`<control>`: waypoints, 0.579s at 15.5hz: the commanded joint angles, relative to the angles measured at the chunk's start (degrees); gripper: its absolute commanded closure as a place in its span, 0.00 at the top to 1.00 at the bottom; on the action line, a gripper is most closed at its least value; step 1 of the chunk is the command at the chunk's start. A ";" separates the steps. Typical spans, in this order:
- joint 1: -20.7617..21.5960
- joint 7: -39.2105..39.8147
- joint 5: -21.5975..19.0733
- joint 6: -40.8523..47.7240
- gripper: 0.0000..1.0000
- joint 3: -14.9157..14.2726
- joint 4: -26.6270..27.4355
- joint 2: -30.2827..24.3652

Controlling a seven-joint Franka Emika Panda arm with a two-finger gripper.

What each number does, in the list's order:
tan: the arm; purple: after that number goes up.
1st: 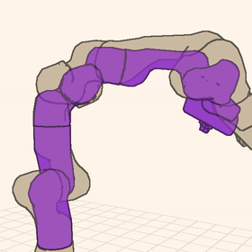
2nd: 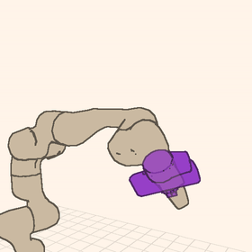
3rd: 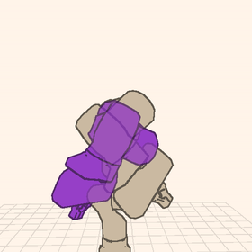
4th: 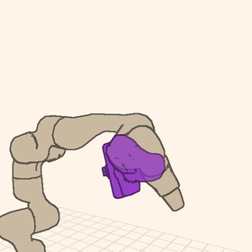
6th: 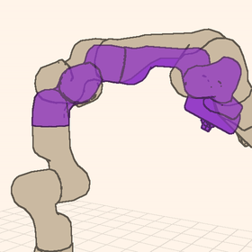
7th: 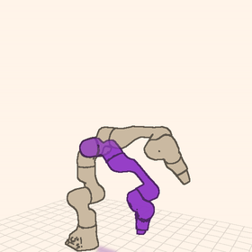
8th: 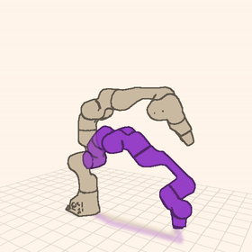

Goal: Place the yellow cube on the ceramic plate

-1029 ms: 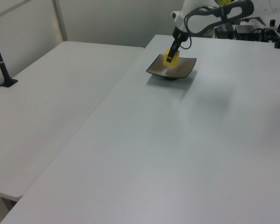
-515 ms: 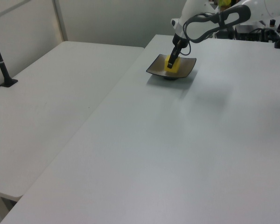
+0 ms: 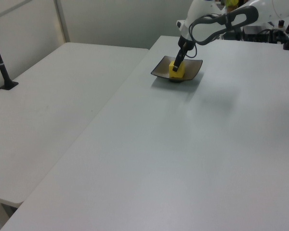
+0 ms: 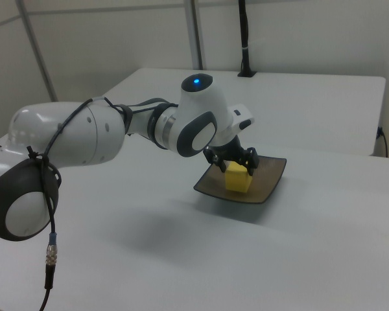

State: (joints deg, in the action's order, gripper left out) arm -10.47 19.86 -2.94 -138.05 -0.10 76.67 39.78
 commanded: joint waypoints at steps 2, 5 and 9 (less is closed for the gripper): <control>0.01 0.63 -0.40 -0.47 1.00 -0.25 1.20 -3.47; -0.16 -1.48 -0.40 1.02 1.00 -0.43 2.96 -8.21; 0.27 -7.16 -1.10 15.66 1.00 -0.34 2.96 -16.20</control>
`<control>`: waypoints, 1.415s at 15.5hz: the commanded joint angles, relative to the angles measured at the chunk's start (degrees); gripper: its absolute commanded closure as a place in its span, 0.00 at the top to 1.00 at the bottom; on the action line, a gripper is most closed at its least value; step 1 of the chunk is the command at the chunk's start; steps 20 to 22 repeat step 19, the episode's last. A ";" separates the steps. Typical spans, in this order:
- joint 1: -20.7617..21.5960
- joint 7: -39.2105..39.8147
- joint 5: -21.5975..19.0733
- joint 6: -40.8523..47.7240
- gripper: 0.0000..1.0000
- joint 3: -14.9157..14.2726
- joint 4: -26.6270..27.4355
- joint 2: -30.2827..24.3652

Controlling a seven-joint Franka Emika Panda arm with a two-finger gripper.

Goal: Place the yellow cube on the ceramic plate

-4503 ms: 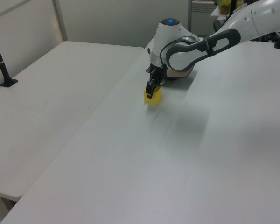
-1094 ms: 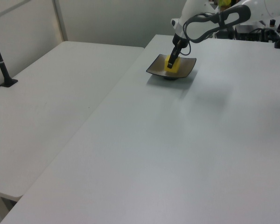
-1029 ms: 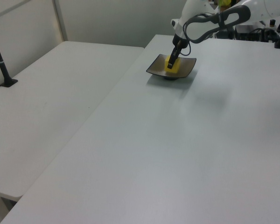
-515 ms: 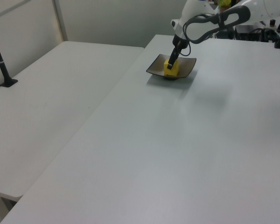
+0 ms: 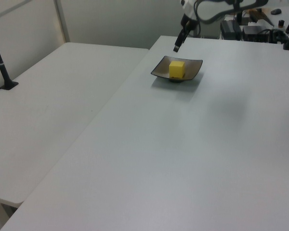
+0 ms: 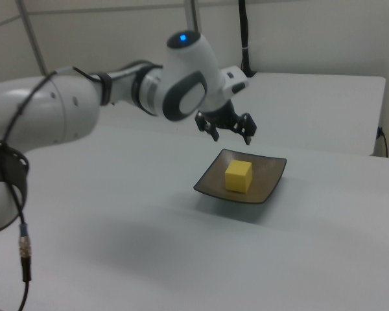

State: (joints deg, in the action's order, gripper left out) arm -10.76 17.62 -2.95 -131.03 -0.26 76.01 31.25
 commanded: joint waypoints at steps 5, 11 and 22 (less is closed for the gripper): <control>5.39 -19.97 -1.09 31.85 1.00 -0.18 5.99 -19.63; 17.51 -20.35 -1.09 38.05 1.00 -3.87 16.61 -30.36; 21.22 -19.47 -1.27 29.87 1.00 -5.81 20.40 -32.30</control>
